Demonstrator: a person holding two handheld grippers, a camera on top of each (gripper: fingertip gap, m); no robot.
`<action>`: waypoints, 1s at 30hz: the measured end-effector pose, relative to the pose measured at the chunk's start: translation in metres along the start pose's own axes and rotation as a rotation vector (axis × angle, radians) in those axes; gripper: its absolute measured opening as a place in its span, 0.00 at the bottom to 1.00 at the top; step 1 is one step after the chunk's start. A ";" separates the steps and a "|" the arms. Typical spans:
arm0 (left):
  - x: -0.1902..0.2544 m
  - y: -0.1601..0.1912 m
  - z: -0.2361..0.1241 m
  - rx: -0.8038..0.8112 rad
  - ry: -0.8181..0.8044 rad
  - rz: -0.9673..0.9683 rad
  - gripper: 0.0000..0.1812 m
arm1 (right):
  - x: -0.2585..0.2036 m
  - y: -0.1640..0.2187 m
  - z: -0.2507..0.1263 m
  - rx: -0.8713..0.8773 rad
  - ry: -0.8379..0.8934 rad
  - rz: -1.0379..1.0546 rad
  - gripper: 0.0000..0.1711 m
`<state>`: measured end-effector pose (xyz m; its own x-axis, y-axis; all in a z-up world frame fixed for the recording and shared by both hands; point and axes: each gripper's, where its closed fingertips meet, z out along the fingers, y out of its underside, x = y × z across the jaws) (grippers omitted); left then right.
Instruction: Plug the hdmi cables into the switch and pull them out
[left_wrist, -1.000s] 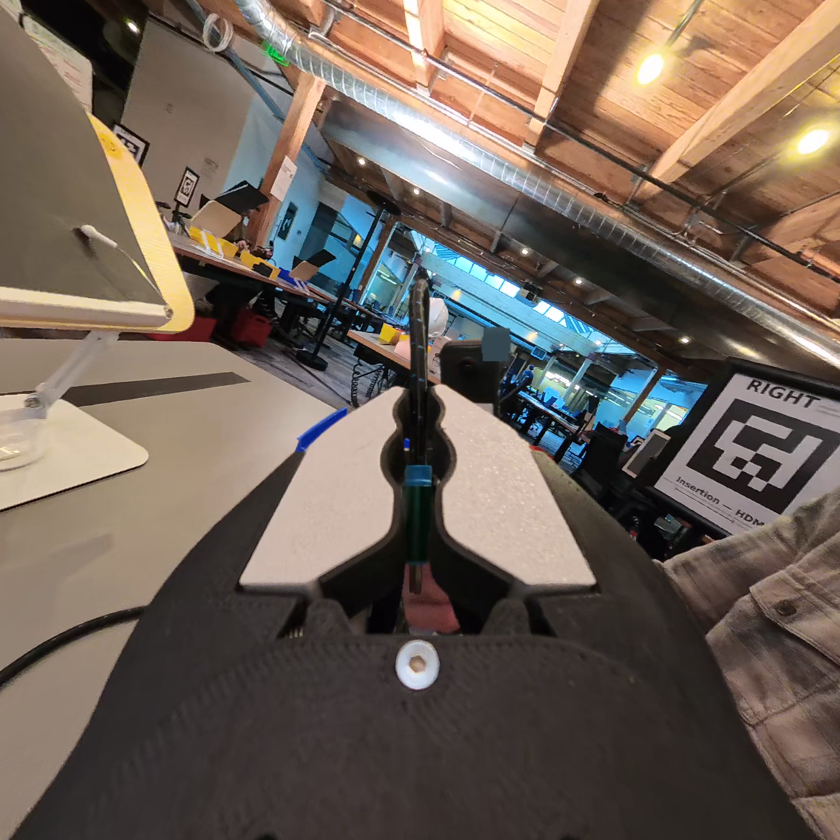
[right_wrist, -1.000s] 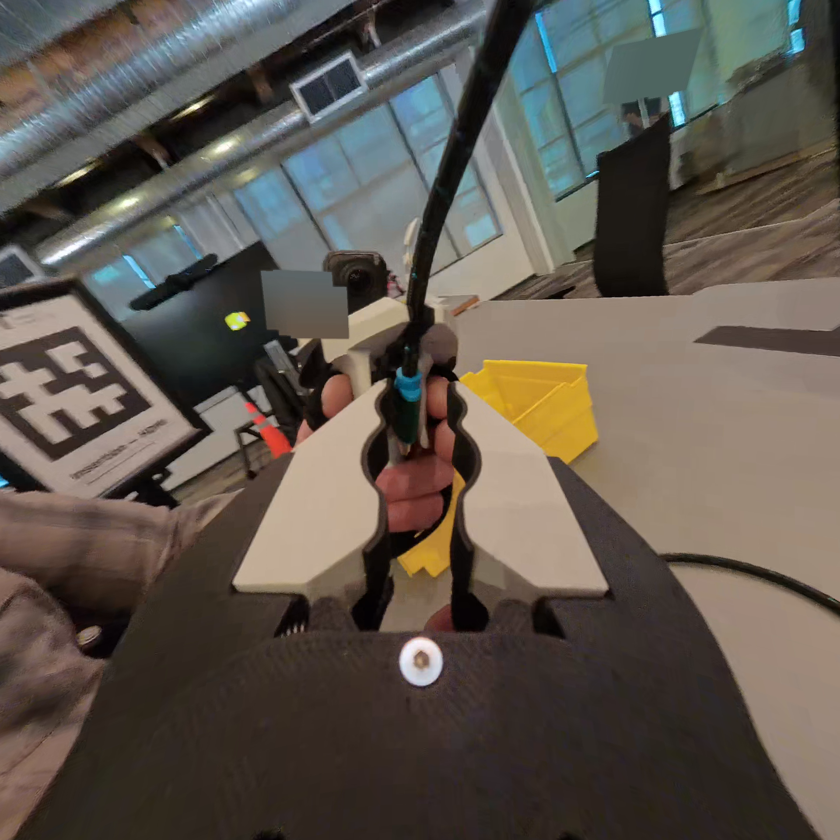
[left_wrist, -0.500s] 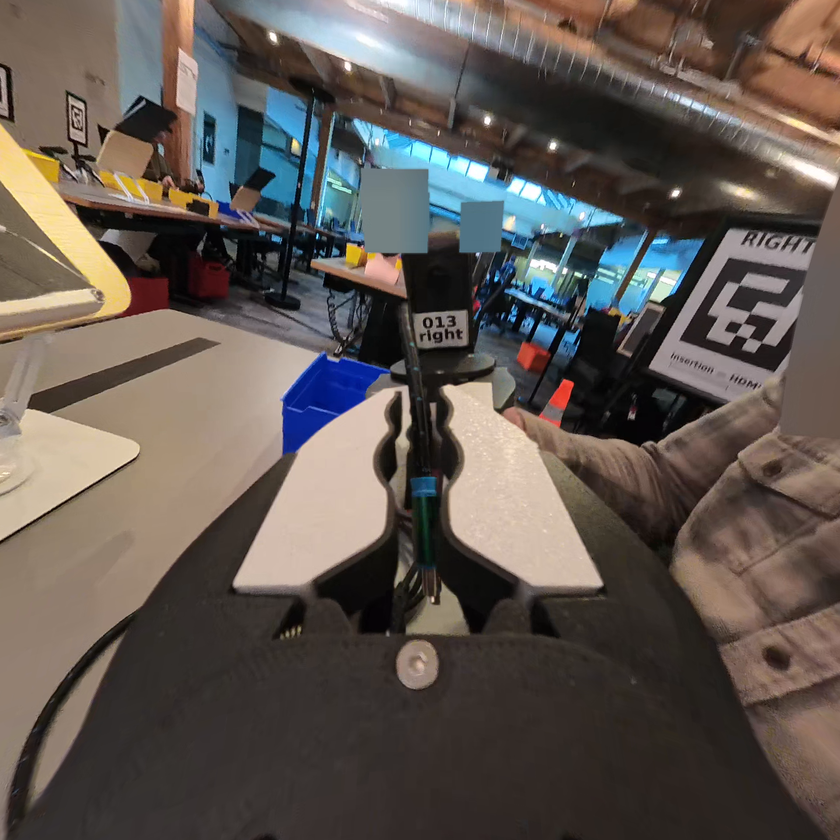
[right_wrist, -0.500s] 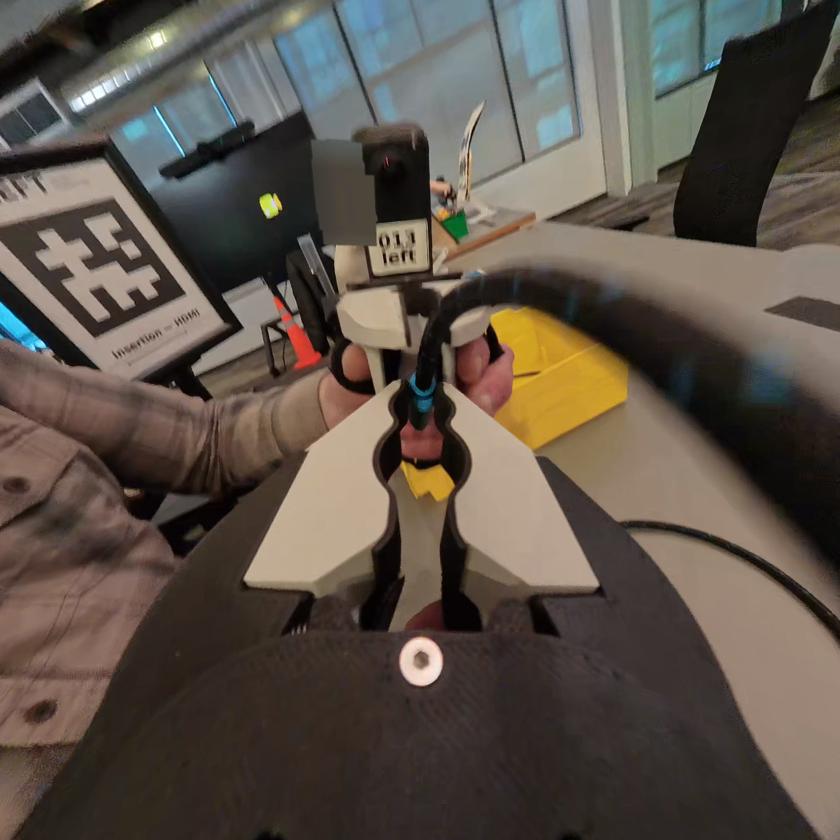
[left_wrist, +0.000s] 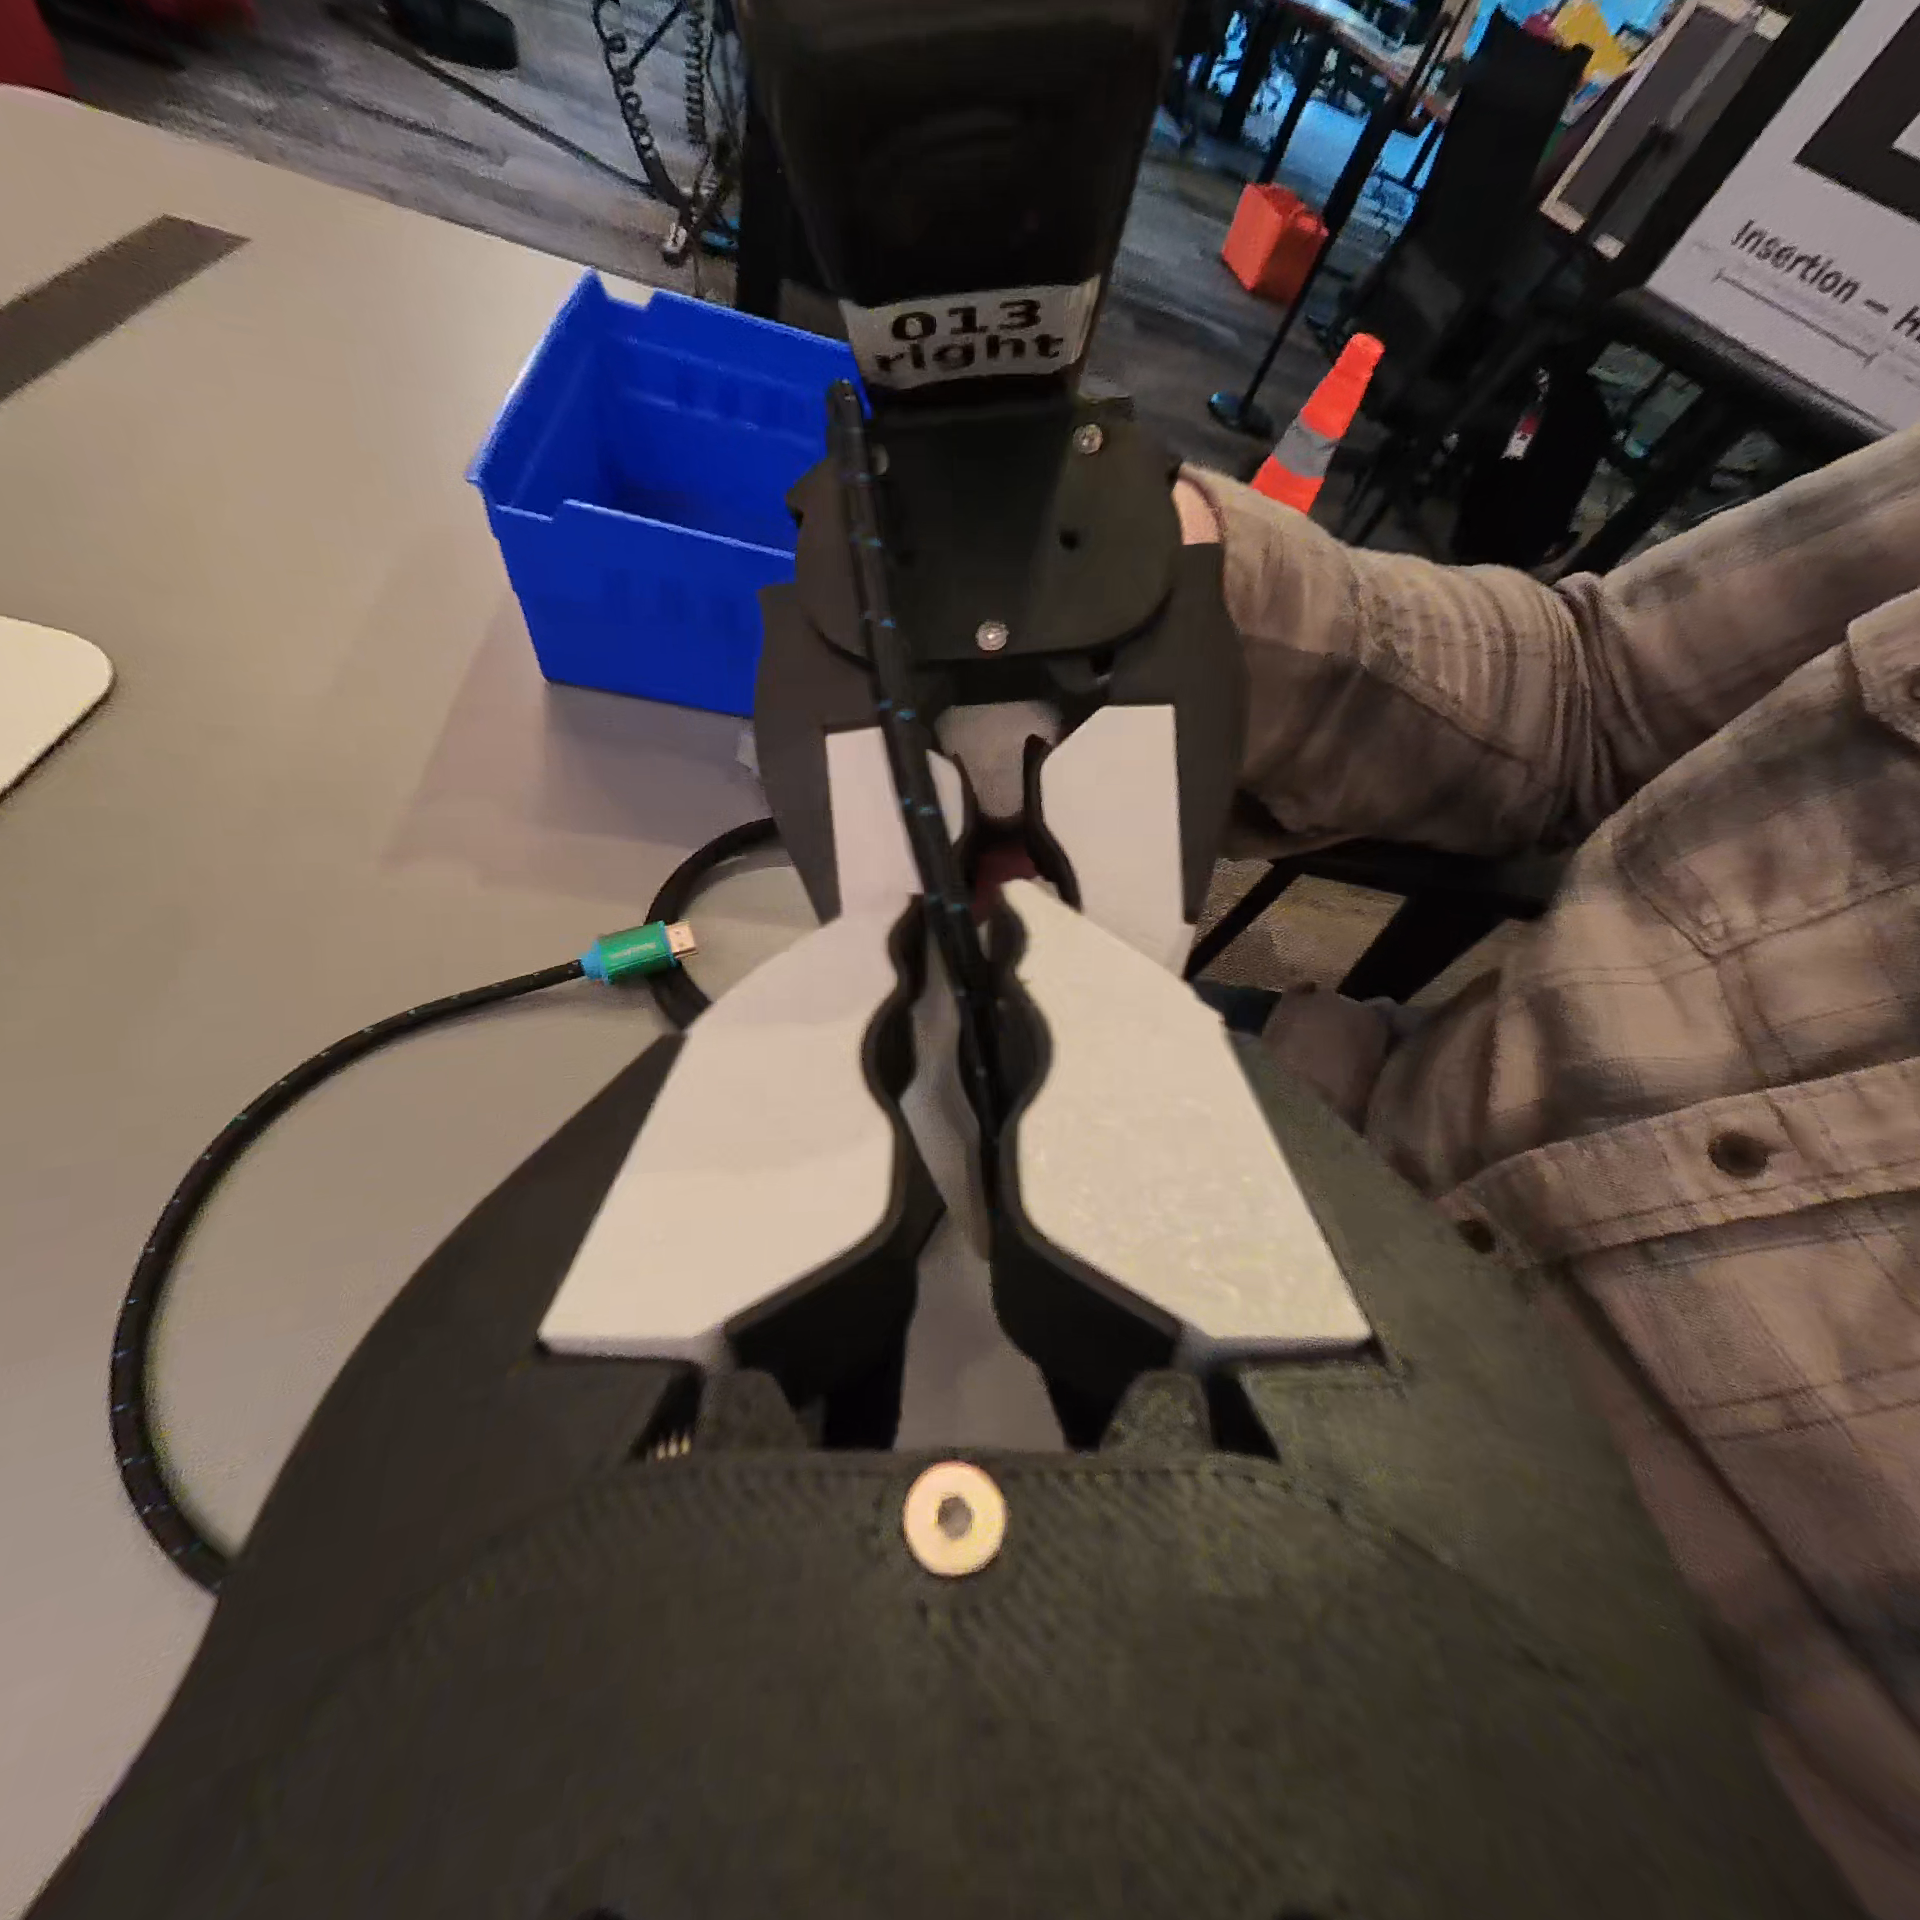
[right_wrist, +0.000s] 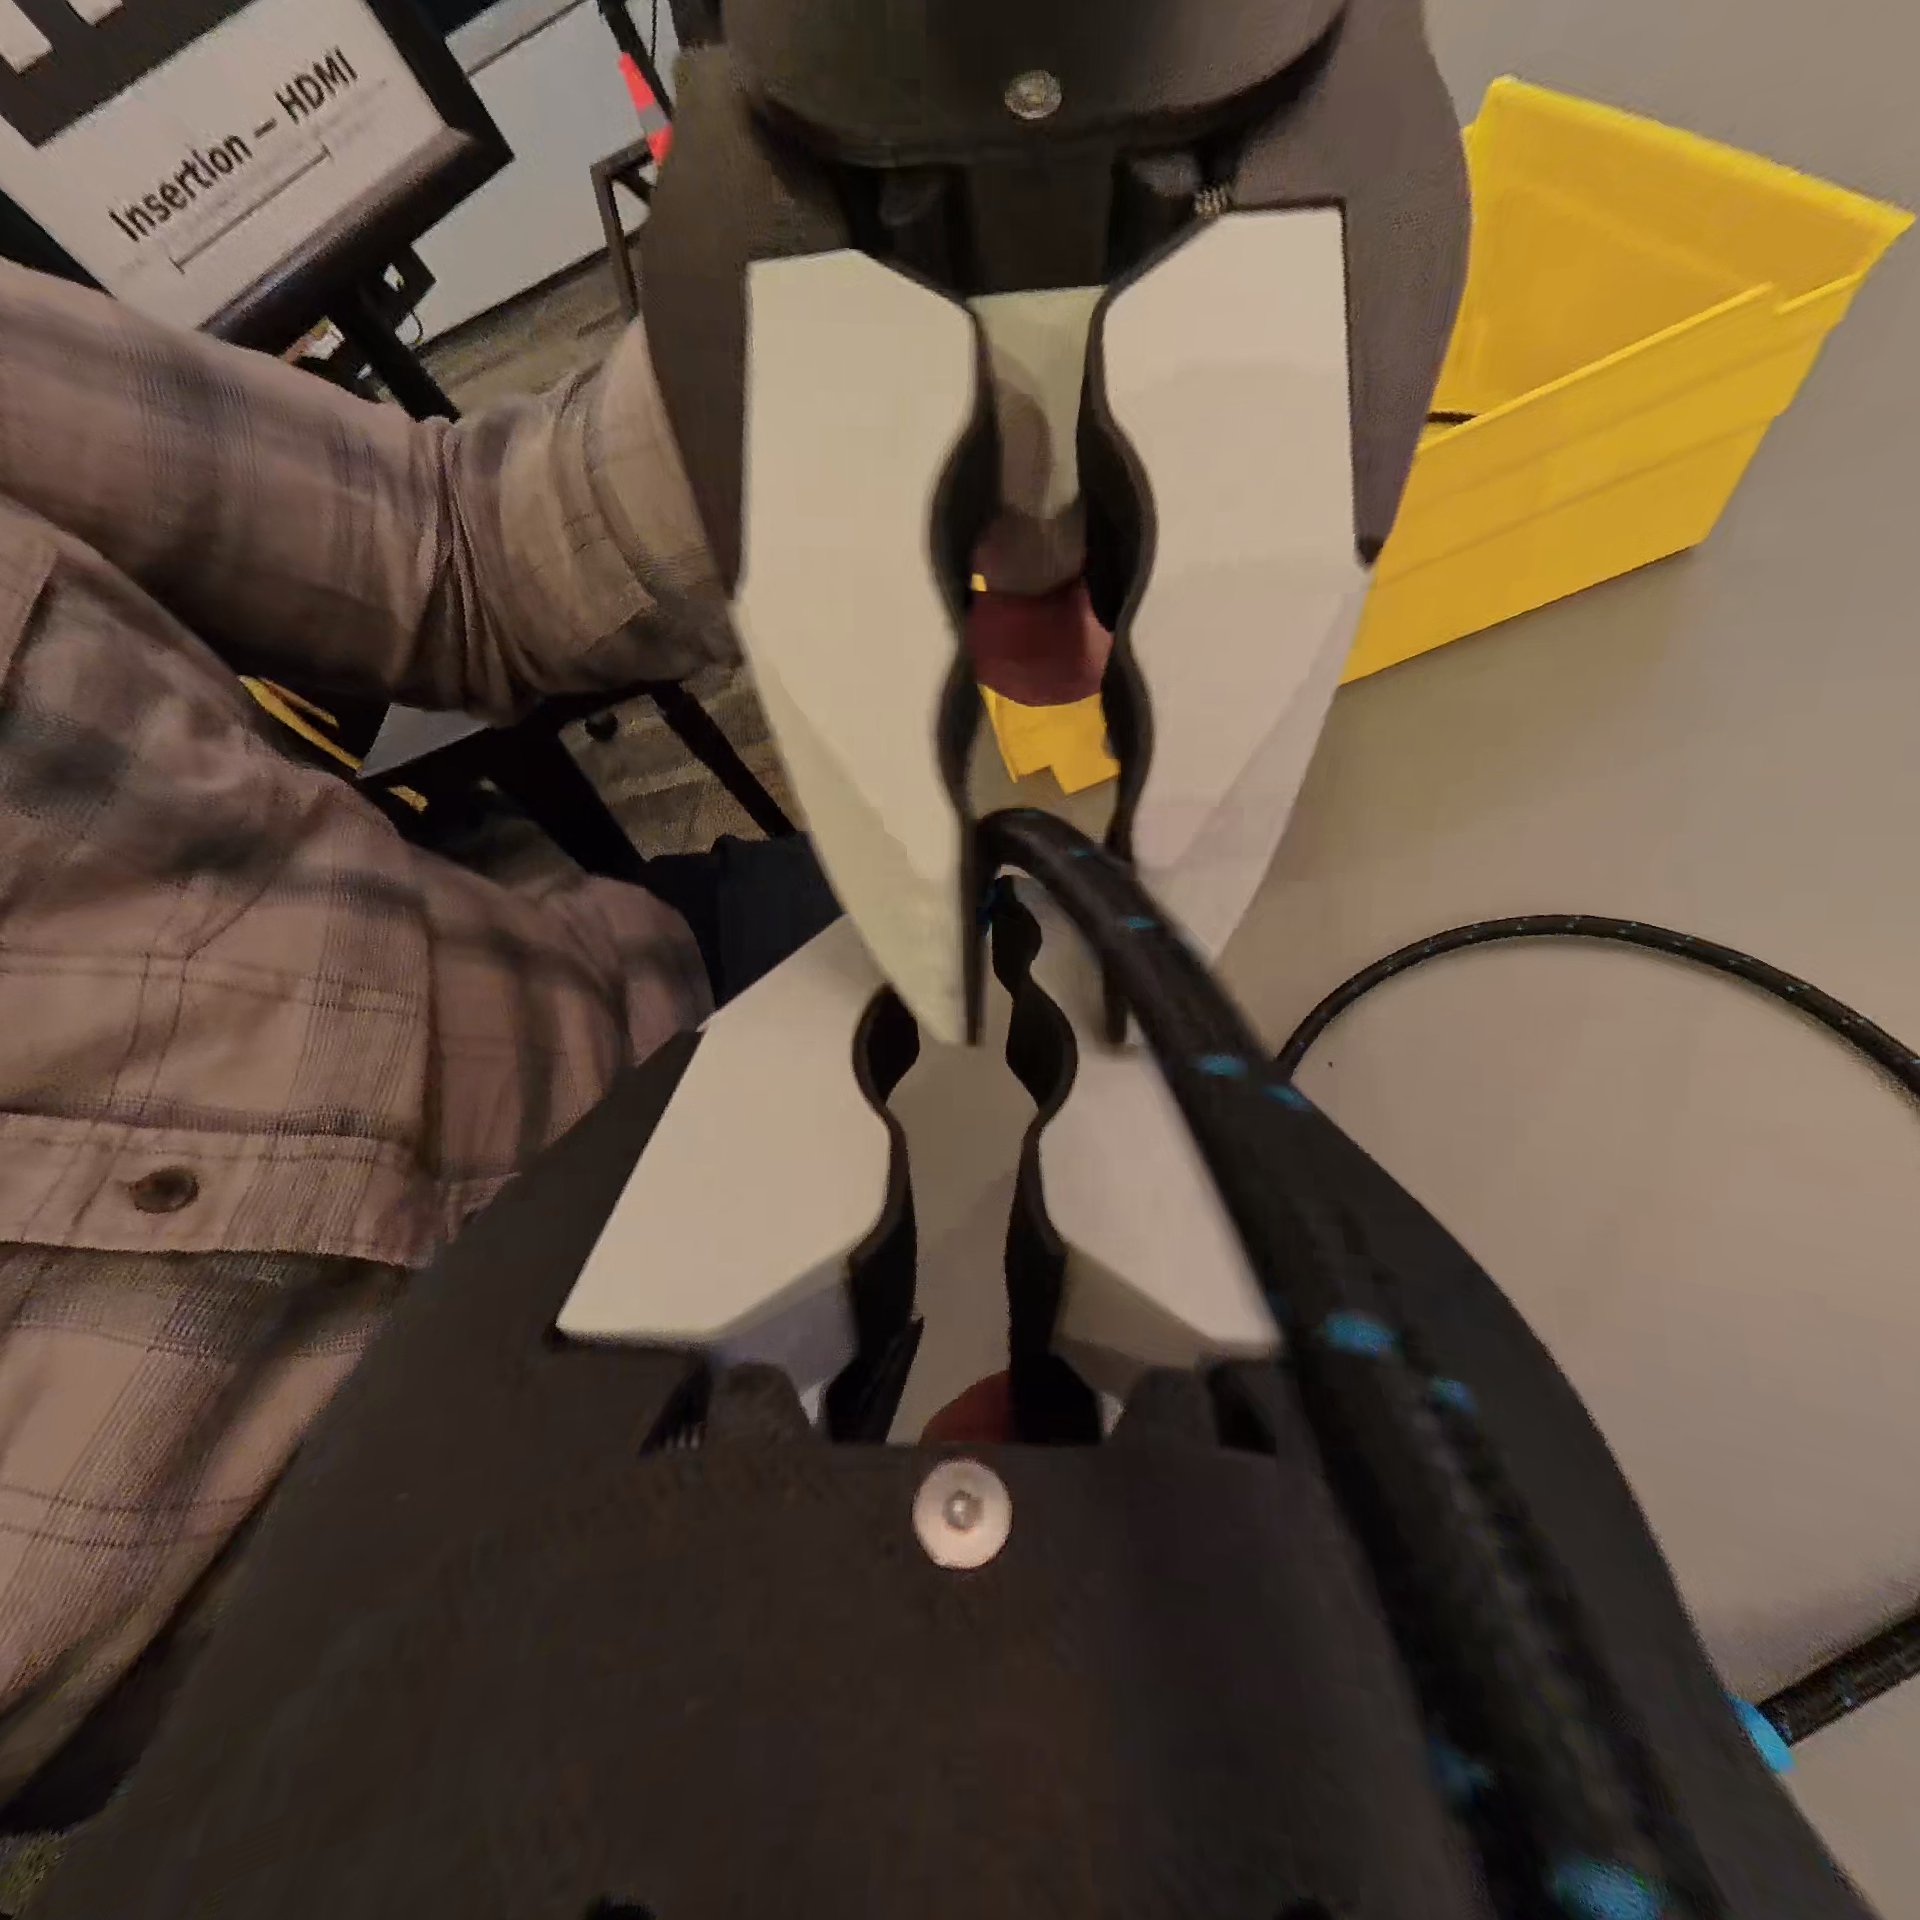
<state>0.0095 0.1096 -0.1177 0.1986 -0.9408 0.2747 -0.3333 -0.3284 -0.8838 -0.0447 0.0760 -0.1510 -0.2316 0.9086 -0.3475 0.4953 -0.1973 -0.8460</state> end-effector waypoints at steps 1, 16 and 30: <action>0.000 0.001 0.000 0.007 0.007 -0.015 0.05 | 0.002 0.002 0.000 -0.009 0.009 0.003 0.04; -0.072 -0.042 -0.066 0.527 -0.345 -0.299 0.02 | 0.065 -0.029 -0.010 0.062 0.601 -0.127 0.27; -0.067 -0.051 -0.067 0.576 -0.478 -0.259 0.02 | 0.064 -0.058 0.006 0.367 0.766 -0.040 0.17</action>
<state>-0.0483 0.1839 -0.0662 0.6229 -0.6590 0.4216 0.2814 -0.3142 -0.9067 -0.0933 0.1429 -0.1267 0.4530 0.8897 -0.0561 0.1657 -0.1459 -0.9753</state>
